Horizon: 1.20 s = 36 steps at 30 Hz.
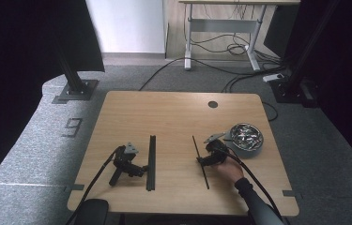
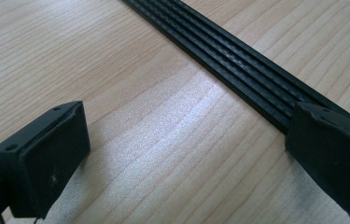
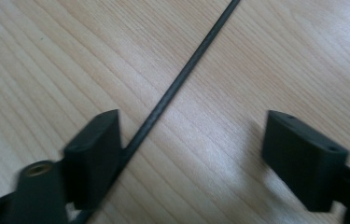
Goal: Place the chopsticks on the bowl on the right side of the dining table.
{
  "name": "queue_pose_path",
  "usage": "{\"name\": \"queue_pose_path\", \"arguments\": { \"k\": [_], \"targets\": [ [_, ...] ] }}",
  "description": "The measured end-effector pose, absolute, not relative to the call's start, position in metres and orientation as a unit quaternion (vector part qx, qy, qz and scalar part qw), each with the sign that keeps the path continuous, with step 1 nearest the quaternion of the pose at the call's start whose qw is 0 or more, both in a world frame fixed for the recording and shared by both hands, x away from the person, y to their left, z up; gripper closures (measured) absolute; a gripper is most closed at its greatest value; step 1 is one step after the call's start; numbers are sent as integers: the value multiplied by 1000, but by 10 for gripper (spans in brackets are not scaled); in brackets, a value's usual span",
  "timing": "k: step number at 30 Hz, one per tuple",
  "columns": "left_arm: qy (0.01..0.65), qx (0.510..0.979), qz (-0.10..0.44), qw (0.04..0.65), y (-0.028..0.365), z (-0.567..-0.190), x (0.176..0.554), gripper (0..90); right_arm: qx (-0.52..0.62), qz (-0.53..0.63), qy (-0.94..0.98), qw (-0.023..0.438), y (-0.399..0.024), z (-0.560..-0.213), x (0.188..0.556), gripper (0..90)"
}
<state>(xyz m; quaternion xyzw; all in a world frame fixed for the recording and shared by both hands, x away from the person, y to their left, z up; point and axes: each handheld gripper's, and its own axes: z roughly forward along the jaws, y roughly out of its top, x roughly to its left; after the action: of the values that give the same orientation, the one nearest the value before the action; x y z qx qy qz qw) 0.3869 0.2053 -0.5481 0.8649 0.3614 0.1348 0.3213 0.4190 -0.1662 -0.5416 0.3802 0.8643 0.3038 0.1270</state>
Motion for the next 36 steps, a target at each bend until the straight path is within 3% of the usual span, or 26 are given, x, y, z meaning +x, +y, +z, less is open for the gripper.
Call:
{"name": "queue_pose_path", "arguments": {
  "k": [5,14,16,22,36],
  "targets": [
    [361,865,135,321,205,-548,387,0,367,310,869,123,-174,-538,415,493],
    [361,865,135,321,205,-548,387,0,363,303,872,121,-185,-535,410,770],
    [361,865,135,321,205,-548,387,0,354,293,877,139,-188,-534,406,822],
    [361,865,135,321,205,-548,387,0,350,276,880,166,-194,-534,398,850],
    [361,865,135,321,205,-548,387,0,388,279,865,150,-235,-534,378,852]
  ]
}}
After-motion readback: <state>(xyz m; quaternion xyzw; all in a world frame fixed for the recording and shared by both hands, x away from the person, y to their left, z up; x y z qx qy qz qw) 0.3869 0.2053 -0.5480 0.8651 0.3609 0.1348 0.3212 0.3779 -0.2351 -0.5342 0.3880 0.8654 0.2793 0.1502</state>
